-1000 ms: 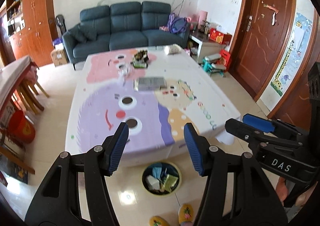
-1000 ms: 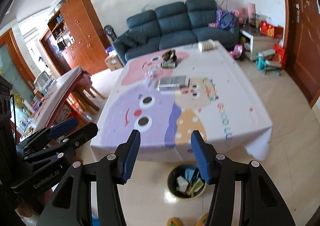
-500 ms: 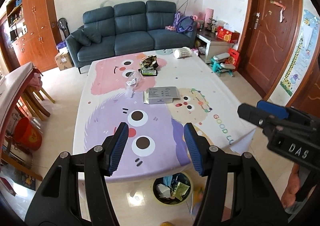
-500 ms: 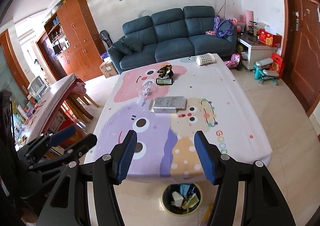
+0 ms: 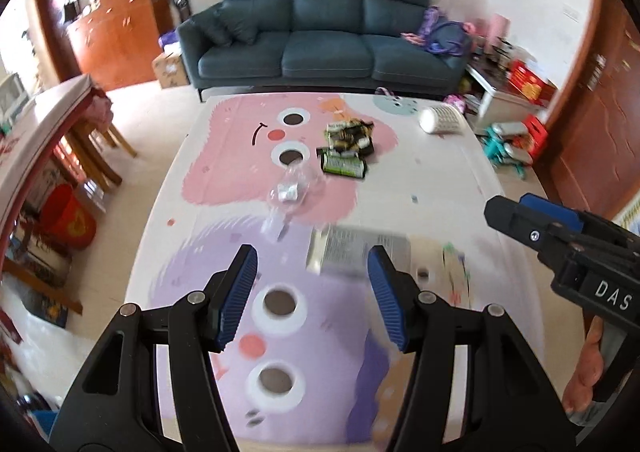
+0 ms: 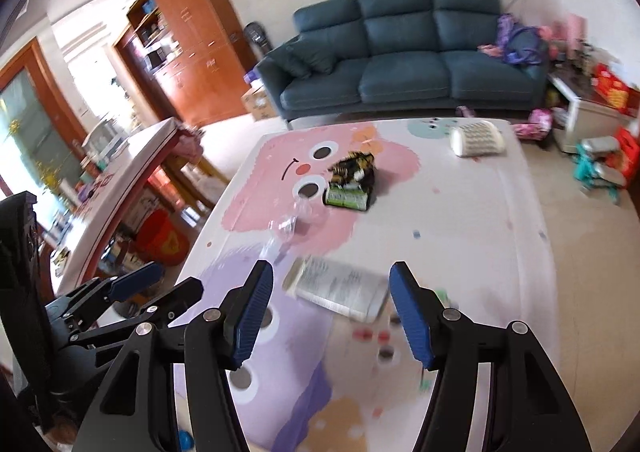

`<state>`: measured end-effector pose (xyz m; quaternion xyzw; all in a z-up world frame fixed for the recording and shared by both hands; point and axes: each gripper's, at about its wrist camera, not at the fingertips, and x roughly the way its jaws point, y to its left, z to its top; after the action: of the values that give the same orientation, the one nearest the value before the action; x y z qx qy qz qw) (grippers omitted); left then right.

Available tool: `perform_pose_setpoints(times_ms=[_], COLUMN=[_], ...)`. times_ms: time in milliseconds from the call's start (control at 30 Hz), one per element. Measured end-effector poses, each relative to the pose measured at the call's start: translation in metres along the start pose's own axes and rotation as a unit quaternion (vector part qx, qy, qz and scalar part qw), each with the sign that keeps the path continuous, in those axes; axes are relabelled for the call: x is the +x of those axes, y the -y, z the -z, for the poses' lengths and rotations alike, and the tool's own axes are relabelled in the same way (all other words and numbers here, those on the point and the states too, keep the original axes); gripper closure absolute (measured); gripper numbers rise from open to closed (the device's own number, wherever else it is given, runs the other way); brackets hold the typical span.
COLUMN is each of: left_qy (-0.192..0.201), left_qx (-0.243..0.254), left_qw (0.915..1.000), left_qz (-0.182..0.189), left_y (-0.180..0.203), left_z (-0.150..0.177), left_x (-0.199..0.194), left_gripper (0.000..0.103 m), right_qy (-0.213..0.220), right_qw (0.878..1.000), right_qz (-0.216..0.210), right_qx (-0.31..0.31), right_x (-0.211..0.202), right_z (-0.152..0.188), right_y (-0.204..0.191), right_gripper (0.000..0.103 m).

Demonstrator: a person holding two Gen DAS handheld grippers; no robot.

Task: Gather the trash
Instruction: 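Raise both tools back toward the table, then grasp the black snack bag with the right tool while the left tool grasps the green packet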

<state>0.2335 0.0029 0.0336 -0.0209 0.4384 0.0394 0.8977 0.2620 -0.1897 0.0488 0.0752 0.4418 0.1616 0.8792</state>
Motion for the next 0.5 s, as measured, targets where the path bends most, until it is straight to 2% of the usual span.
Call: perform_pose_setpoints(times_ms=[67,100,300,500], left_qy=[-0.005,-0.007,-0.03,-0.057], left_qx=[-0.013,-0.019,-0.05,-0.061], left_qw=[0.9998,0.9995,0.9968,0.9937], left_qz=[-0.017,-0.022,-0.054,-0.076], left_y=[0.008,0.01,0.018,0.016], left_z=[-0.023,-0.032,-0.075,-0.093], left_x=[0.024,0.034,0.095,0.145], left_gripper=[0.049,0.049,0.049,0.049], right_qy=[-0.01,-0.013,-0.053,-0.095], right_qw=[1.0,1.0,0.997,0.993], right_qz=[-0.011,-0.017,-0.048,-0.066], right_qx=[-0.011,-0.017,-0.001,0.036], right_x=[0.022,0.039,0.136,0.222], right_z=[-0.026,-0.044,-0.108,-0.138], right_y=[0.016,0.027,0.072,0.092], right_gripper=[0.029,0.028,0.027,0.027])
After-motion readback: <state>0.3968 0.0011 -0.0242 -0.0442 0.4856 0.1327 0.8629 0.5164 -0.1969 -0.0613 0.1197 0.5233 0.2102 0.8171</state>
